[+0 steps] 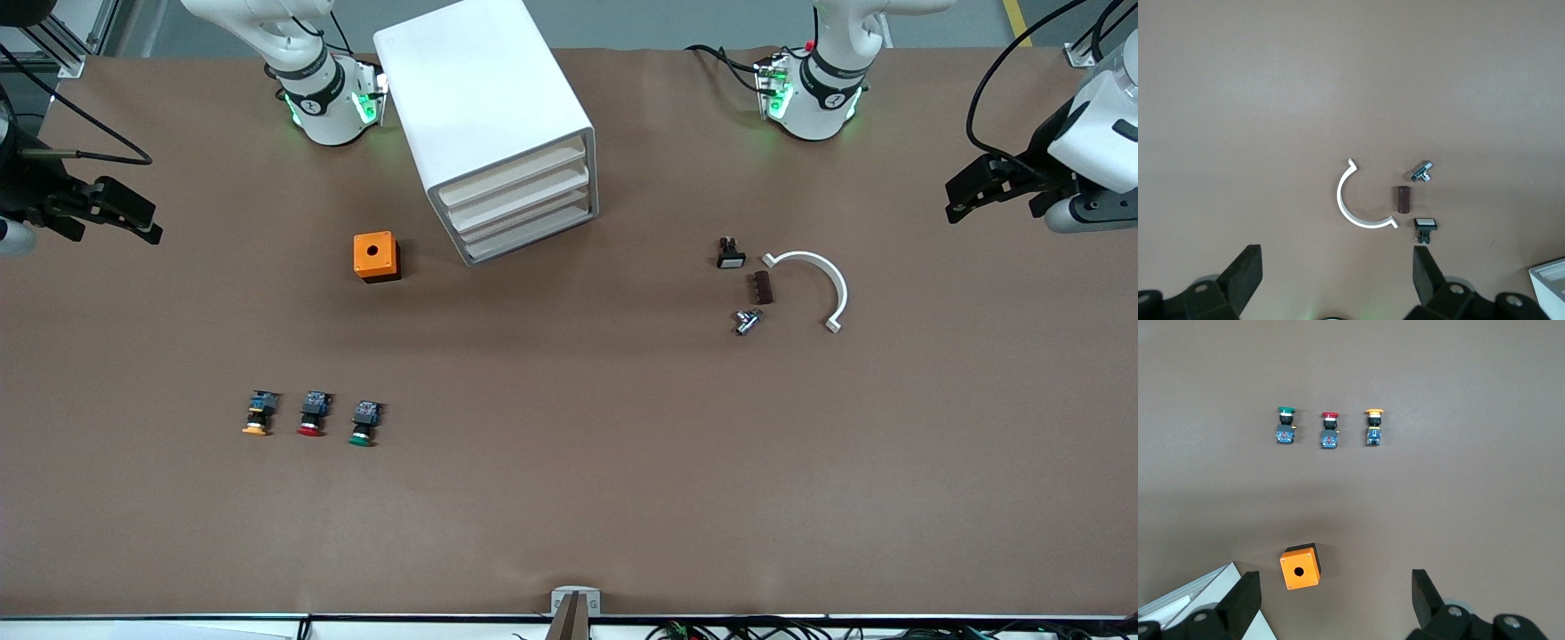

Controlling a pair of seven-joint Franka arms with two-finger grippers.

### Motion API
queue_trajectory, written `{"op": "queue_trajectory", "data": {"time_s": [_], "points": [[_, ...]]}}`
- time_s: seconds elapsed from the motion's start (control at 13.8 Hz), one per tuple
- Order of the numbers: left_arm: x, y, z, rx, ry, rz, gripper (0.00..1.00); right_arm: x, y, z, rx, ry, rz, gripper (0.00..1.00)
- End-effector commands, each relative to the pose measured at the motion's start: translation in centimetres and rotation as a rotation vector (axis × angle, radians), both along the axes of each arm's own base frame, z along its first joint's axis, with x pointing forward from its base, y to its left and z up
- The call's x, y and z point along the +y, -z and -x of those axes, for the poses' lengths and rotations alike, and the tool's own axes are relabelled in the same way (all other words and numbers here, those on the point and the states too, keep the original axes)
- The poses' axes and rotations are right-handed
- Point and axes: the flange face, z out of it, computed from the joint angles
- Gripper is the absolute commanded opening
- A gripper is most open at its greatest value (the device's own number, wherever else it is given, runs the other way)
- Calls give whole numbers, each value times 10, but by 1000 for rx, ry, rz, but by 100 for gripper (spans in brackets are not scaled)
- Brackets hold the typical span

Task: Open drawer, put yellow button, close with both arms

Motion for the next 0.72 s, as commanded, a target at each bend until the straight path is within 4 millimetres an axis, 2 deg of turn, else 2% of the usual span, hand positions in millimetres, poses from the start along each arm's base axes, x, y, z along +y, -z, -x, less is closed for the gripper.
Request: {"op": "queue_trajectory", "data": {"time_s": [0.0,0.29,0.51,0.65], "points": [[2,-6,-3,1,11,0,100,-2,-3,5,-12,13,18,100],[6,-5,-4,3,0,0,100,1,-6,3,-34,10,17,100],[4,1,-17,9,-12,2,100,3,-8,2,-49,6,17,100],[2,12,-28,25,-1,-3,100,2,-7,1,-47,9,17,100]]}}
